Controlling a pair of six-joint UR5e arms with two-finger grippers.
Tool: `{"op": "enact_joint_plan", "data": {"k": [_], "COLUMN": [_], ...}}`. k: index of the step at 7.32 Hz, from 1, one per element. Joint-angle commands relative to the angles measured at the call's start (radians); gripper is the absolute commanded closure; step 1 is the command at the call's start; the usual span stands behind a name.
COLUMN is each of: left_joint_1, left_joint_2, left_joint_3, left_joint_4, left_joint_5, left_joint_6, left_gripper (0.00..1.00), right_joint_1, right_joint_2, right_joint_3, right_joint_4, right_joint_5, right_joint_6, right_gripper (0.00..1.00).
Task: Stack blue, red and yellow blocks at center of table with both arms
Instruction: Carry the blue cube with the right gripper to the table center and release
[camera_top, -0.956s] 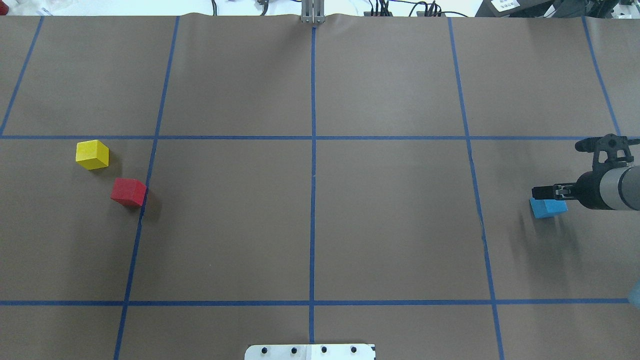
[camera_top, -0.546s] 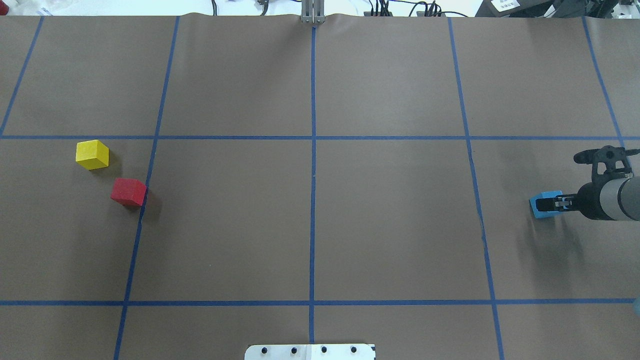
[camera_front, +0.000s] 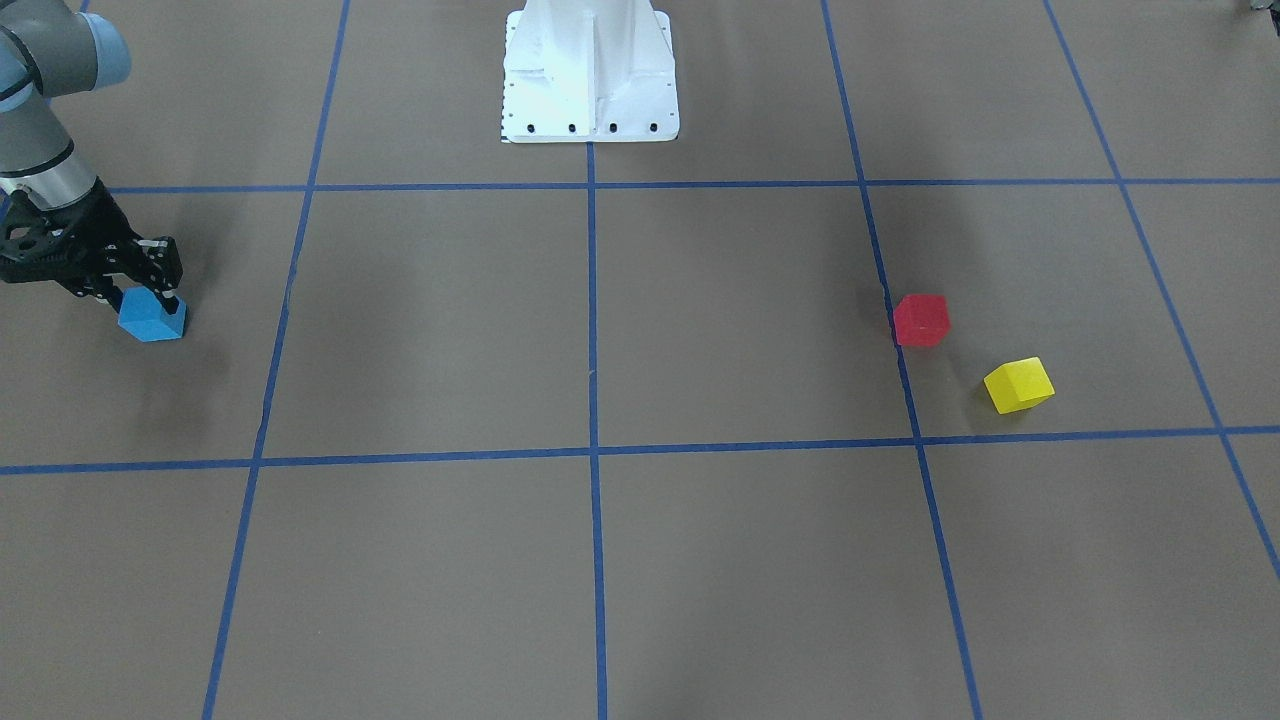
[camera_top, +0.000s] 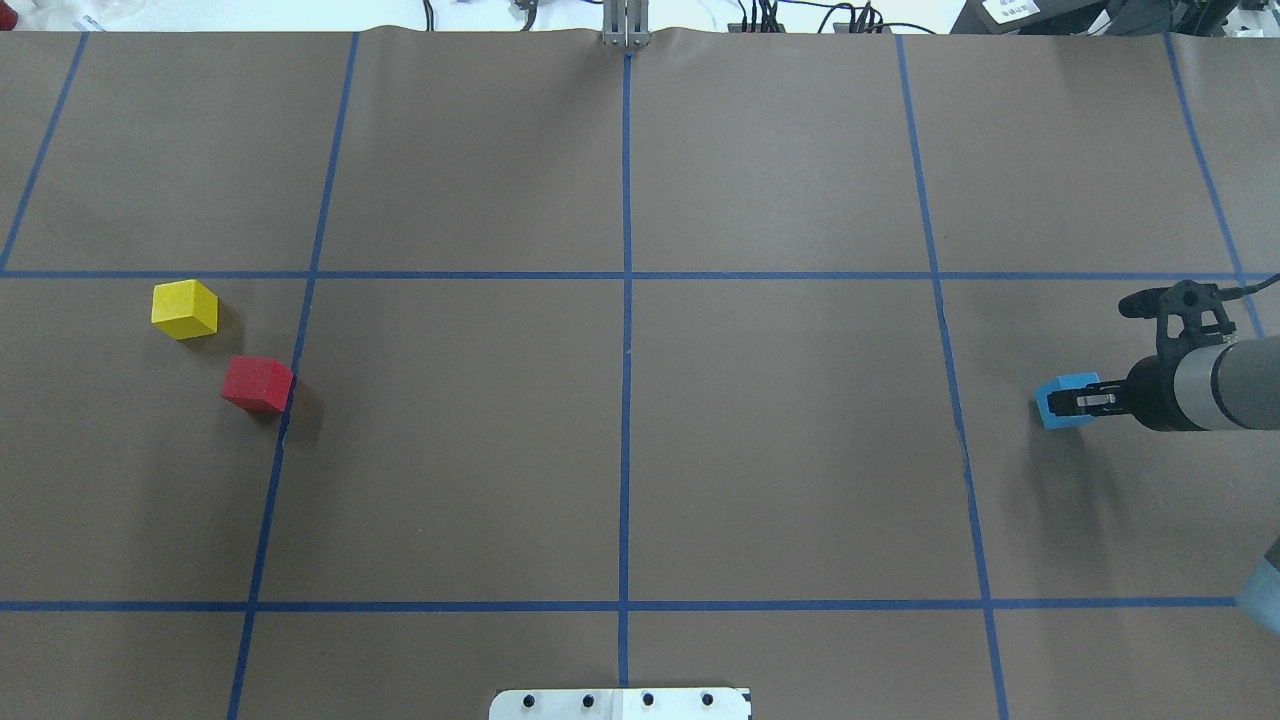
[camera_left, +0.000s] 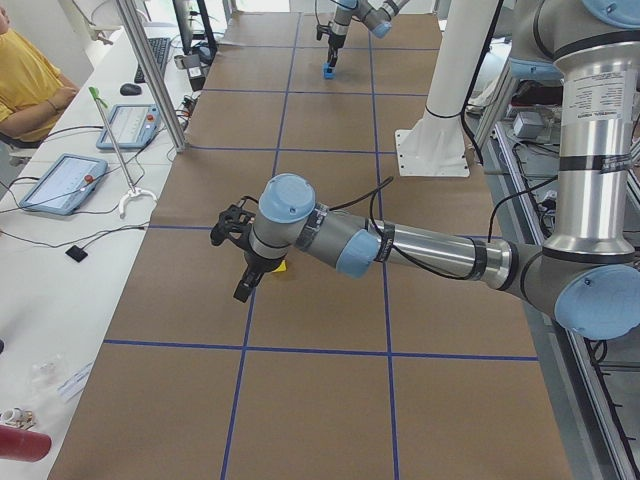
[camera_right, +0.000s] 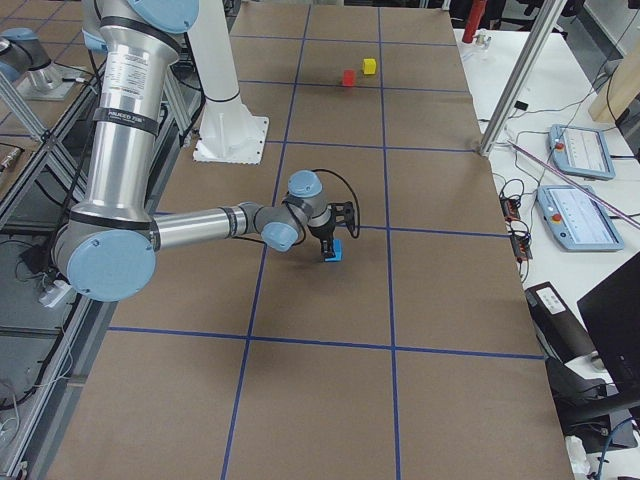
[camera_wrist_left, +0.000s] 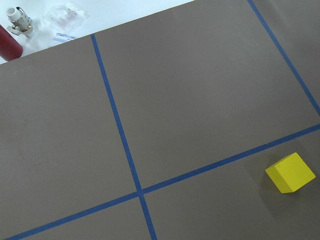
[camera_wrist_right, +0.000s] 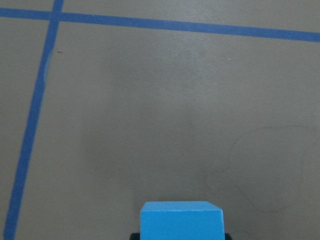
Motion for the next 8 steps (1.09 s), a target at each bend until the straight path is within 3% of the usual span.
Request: {"op": "enact_joint_plan", "data": {"k": [1,3,5,6,8], "left_joint_1": [-0.001,-0.001,-0.001,-0.001,-0.001], "left_joint_2": [0.003,0.004,0.007,0.006,0.006], "left_joint_3": [0.0,0.005,0.005,0.008,0.01], "left_joint_4": [-0.001,-0.001,-0.001,-0.001,-0.001], "left_joint_5": [0.0,0.0,0.0,0.0,0.0], "left_joint_6": [-0.001,-0.001,-0.002,-0.002,-0.002], "left_gripper": [0.0,0.0,0.0,0.0,0.0], "right_joint_1": [0.011,-0.028,-0.106,-0.173,-0.263], "right_joint_2": [0.316,0.647,0.898,0.996,1.071], "right_joint_3": [-0.005,-0.098,-0.259,-0.346,-0.419], "right_joint_4": [-0.365,-0.702,-0.714,-0.714,-0.712], "right_joint_5": [0.013,0.004,0.001,-0.057,-0.136], "right_joint_6": [0.001,0.042,0.27,0.349,0.408], "right_gripper": [1.0,1.0,1.0,1.0,1.0]}}
